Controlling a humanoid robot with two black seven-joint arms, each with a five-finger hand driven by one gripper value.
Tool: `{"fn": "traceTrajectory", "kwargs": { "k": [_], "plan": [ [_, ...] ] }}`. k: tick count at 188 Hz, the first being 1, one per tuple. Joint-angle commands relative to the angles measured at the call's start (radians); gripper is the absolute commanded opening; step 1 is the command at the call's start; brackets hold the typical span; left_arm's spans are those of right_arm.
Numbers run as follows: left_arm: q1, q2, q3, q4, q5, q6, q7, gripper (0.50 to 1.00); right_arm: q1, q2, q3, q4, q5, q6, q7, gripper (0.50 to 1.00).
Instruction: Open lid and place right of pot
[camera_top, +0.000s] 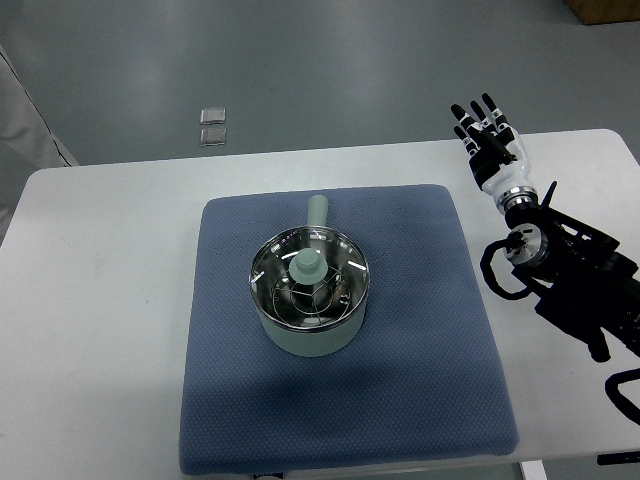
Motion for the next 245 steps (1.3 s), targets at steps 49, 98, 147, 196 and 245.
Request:
{"fn": "traceTrajectory", "kwargs": {
  "k": [49,98,147,196,245],
  "plan": [
    [0.000,0.000,0.000,0.000,0.000,0.000,0.000,1.000,0.089,-0.021,-0.001,0.059,-0.208,-0.042,-0.008,0.930],
    [-0.002,0.000,0.000,0.000,0.000,0.000,0.000,1.000,0.166,-0.093,-0.002,0.170,-0.577,-0.034,-0.011,0.928],
    [-0.003,0.000,0.000,0.000,-0.002,0.000,0.000,1.000,0.298,-0.177,-0.012,0.265,-1.073,0.082,-0.011,0.928],
    [-0.003,0.000,0.000,0.000,-0.002,0.000,0.000,1.000,0.430,-0.206,-0.105,0.438,-1.519,0.277,-0.002,0.917],
    [-0.003,0.000,0.000,0.000,0.000,0.000,-0.001,1.000,0.629,-0.199,-0.321,0.588,-1.874,0.429,0.051,0.909]
  ]
}}
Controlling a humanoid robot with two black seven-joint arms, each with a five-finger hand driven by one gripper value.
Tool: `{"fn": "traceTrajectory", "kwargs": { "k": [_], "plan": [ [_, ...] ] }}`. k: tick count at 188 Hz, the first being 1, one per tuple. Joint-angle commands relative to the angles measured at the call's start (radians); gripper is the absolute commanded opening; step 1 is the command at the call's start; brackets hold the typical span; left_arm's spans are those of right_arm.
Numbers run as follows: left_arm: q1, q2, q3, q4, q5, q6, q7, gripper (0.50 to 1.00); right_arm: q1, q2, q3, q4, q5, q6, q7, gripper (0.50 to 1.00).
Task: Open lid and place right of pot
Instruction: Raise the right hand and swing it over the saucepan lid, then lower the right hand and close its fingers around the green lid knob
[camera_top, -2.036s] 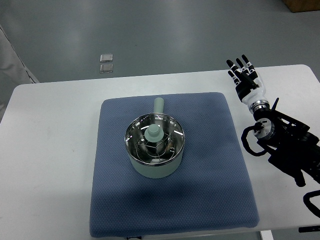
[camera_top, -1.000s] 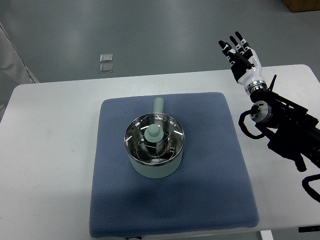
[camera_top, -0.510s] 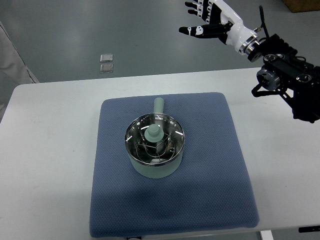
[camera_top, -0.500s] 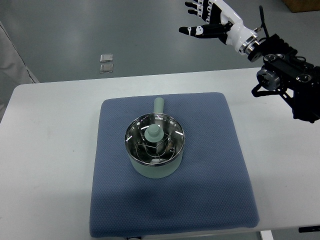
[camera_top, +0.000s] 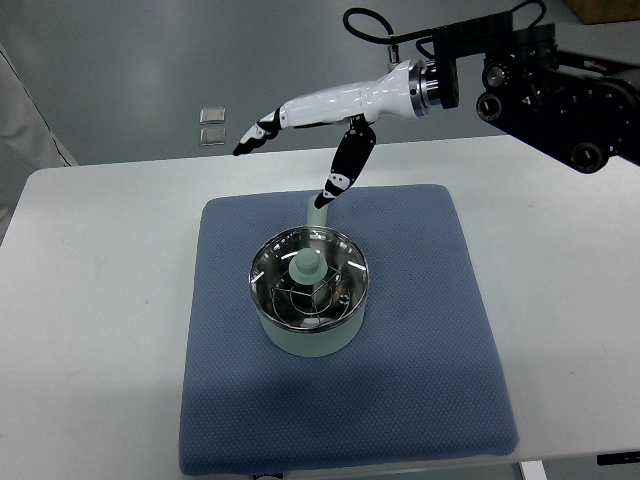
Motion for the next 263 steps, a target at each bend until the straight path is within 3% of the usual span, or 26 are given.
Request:
{"fn": "traceTrajectory", "kwargs": {
  "k": [1,27,80,170,263],
  "plan": [
    [0.000,0.000,0.000,0.000,0.001,0.000,-0.001,1.000,0.077,0.009,-0.085,0.022,-0.082,0.031,0.020,0.909],
    [0.000,0.000,0.000,0.000,0.001,0.000,0.000,1.000,0.157,0.018,-0.191,0.024,-0.129,0.003,0.041,0.889],
    [0.000,0.000,0.000,0.000,0.001,0.000,-0.001,1.000,0.159,0.041,-0.305,0.024,-0.212,-0.058,0.041,0.887],
    [0.000,0.000,0.000,0.000,0.001,0.000,0.000,1.000,0.130,0.052,-0.300,0.068,-0.194,-0.083,0.049,0.885],
    [0.001,0.000,0.000,0.000,0.001,0.000,0.000,1.000,0.056,0.047,-0.300,0.082,-0.194,-0.196,0.049,0.866]
  ]
}}
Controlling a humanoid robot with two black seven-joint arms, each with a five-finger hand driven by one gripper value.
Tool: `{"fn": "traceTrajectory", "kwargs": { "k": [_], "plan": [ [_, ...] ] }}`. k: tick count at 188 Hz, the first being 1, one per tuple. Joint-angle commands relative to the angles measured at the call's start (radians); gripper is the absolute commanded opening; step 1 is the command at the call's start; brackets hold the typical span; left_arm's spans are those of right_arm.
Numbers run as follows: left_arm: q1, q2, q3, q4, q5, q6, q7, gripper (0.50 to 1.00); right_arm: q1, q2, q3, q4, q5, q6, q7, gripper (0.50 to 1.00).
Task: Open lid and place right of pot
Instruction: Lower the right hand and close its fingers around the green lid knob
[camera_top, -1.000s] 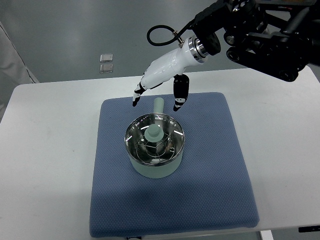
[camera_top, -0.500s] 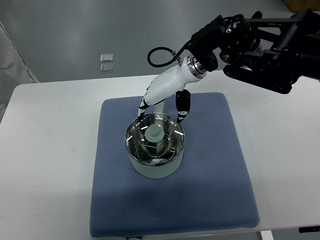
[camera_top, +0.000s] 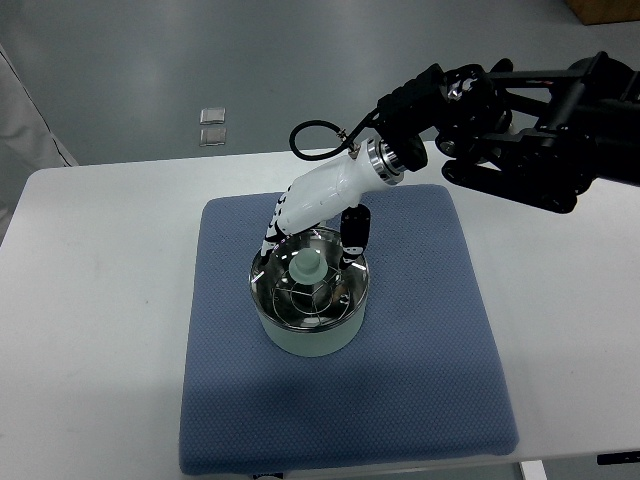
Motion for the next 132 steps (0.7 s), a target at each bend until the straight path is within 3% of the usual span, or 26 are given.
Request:
{"fn": "traceTrajectory", "kwargs": {
  "k": [1,132],
  "plan": [
    [0.001,0.000,0.000,0.000,0.000,0.000,0.000,1.000,-0.010,-0.003,0.000,0.000,-0.001,-0.015,0.000,0.866],
    [0.001,0.000,0.000,0.000,0.000,0.000,-0.001,1.000,-0.051,-0.040,-0.008,0.000,-0.011,-0.075,0.000,0.842]
  ]
}}
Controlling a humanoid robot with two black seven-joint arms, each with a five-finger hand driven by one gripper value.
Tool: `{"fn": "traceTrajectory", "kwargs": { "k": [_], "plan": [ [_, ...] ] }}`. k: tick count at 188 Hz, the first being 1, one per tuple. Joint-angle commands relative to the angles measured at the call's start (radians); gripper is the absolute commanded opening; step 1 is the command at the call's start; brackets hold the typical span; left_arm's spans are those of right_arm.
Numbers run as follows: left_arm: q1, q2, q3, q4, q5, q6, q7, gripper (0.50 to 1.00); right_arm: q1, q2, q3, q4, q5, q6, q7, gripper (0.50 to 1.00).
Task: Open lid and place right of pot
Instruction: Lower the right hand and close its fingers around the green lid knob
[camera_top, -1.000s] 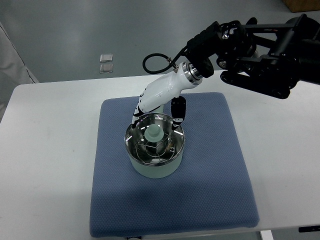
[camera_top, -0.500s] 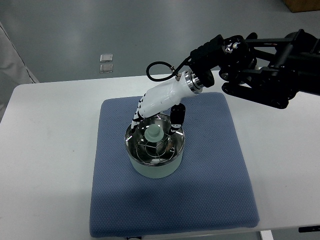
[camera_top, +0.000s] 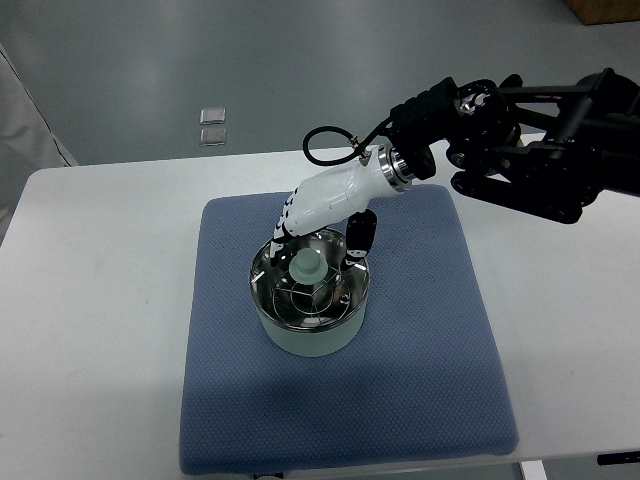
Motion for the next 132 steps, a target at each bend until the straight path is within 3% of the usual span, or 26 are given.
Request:
{"fn": "traceTrajectory", "kwargs": {
  "k": [1,132],
  "plan": [
    [0.001,0.000,0.000,0.000,0.000,0.000,-0.001,1.000,-0.007,-0.013,-0.002,0.000,-0.002,-0.003,0.000,0.842],
    [0.000,0.000,0.000,0.000,0.000,0.000,0.000,1.000,-0.022,-0.012,-0.004,0.021,-0.005,-0.046,0.000,0.813]
  ]
}}
